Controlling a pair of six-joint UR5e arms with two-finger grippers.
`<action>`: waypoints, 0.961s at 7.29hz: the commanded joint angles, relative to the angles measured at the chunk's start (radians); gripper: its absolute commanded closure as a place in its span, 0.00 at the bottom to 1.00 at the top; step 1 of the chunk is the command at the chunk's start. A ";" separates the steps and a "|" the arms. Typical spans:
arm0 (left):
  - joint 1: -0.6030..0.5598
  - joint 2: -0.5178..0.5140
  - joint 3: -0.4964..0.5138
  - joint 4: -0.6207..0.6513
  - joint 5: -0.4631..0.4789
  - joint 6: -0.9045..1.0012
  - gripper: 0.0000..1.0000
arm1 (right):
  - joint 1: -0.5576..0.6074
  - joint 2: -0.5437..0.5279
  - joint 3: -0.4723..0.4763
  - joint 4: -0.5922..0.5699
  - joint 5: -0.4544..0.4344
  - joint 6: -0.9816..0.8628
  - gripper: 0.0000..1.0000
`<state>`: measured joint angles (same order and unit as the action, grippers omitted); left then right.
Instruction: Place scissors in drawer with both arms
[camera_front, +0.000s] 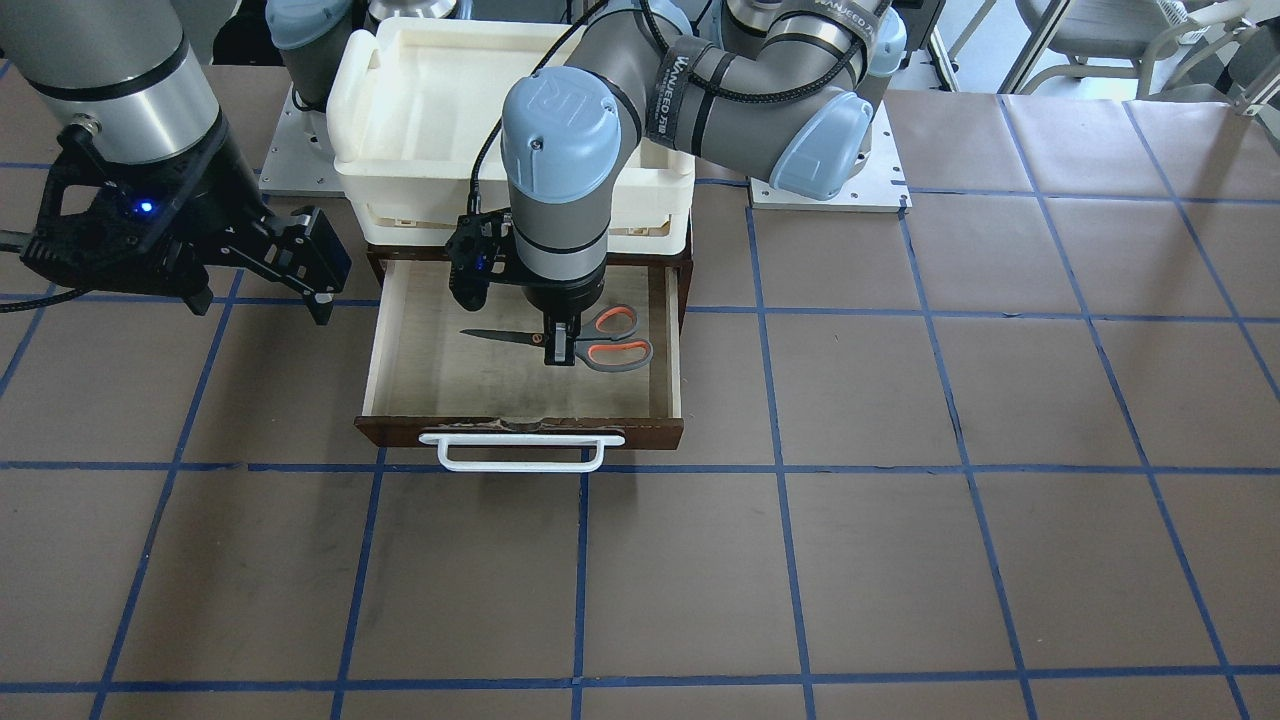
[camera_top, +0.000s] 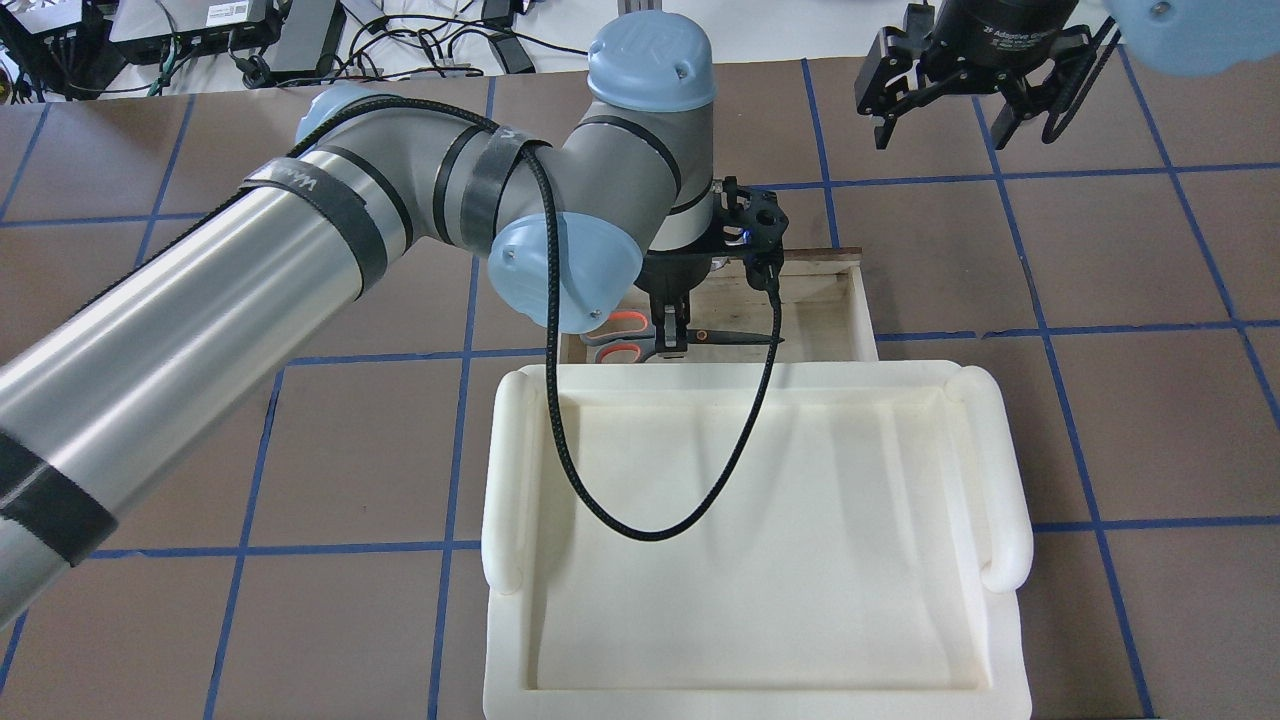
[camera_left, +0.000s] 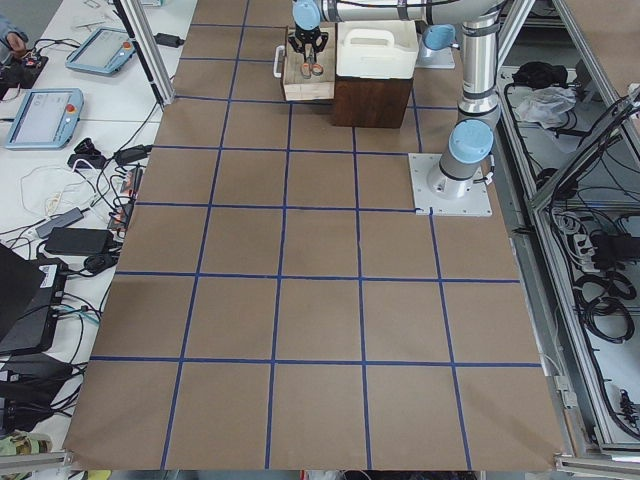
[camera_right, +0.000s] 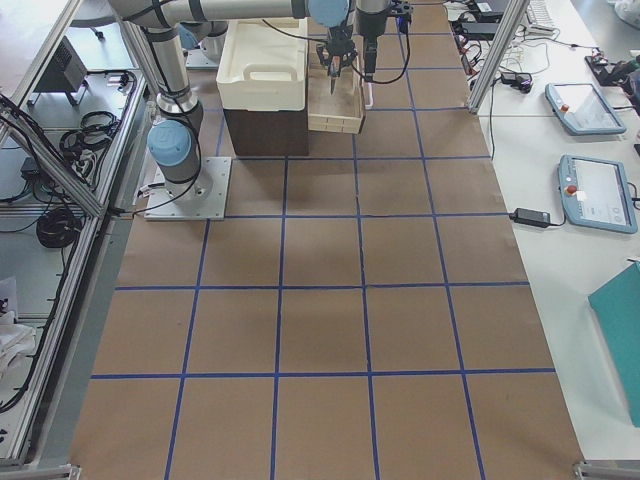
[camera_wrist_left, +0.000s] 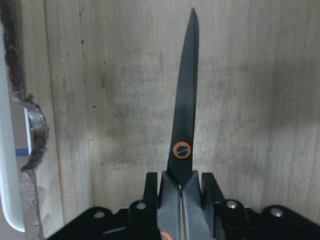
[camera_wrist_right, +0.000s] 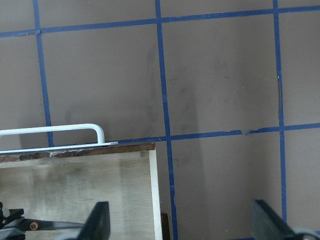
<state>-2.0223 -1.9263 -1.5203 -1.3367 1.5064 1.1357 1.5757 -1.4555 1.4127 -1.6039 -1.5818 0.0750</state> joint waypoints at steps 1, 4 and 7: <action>-0.001 -0.002 -0.004 0.001 0.002 0.006 1.00 | 0.001 0.000 0.000 -0.007 -0.003 -0.004 0.00; -0.001 -0.002 -0.035 0.005 0.002 0.001 1.00 | 0.001 0.000 0.000 -0.007 0.002 -0.003 0.00; -0.003 -0.014 -0.038 0.010 0.000 -0.001 0.94 | 0.001 0.000 0.017 -0.016 -0.001 -0.004 0.00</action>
<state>-2.0238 -1.9340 -1.5565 -1.3280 1.5076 1.1375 1.5769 -1.4558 1.4181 -1.6129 -1.5826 0.0702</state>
